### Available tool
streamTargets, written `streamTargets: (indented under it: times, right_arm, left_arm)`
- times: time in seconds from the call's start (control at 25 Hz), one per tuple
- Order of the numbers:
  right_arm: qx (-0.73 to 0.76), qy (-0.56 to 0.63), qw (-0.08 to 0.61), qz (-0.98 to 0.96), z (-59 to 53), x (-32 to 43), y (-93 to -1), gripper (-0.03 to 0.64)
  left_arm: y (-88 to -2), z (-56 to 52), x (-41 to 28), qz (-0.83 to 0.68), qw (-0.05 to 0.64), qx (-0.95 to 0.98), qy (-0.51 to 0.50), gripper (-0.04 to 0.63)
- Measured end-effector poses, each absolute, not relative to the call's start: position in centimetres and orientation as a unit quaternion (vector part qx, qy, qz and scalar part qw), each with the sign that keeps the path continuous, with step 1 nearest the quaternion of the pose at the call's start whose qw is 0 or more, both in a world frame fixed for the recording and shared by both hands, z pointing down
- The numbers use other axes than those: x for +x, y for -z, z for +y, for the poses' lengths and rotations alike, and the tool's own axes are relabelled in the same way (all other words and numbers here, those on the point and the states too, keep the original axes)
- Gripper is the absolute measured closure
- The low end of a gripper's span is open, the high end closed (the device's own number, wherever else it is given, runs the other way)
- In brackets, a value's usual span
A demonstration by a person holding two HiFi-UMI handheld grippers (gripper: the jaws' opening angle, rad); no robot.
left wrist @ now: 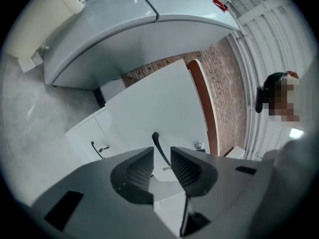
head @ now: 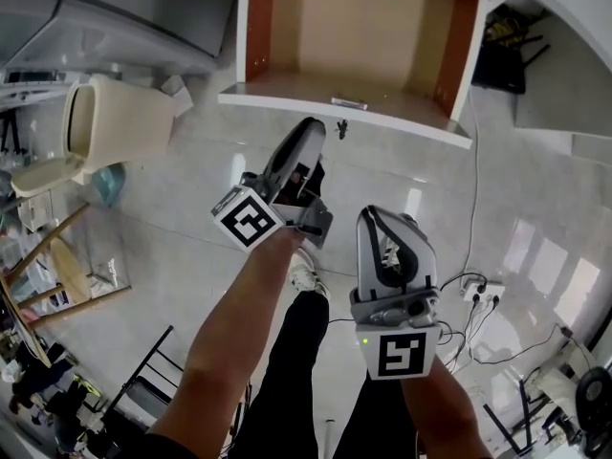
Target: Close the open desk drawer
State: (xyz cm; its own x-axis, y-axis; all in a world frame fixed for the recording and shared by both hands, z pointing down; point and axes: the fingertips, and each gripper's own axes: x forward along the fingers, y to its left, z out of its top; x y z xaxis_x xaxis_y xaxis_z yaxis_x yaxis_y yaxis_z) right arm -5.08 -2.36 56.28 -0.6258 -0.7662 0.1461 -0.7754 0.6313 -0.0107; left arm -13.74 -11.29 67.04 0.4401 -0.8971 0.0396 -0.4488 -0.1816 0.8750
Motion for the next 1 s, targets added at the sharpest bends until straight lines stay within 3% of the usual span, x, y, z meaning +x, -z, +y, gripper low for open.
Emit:
streamTargets:
  times: [0.32, 1.0]
  right_arm:
    - [0.428, -0.042, 0.069, -0.900, -2.5, -4.7, -56.9, 0.589]
    - [0.419, -0.040, 0.084, -0.903, -3.7, -3.1, -57.0, 0.589]
  left_arm:
    - [-67.9, -12.9, -12.8, -0.430, 0.483, 0.693, 0.317, 0.500]
    - [-67.7, -14.8, -12.3, -0.415, 0.485, 0.678, 0.364, 0.528]
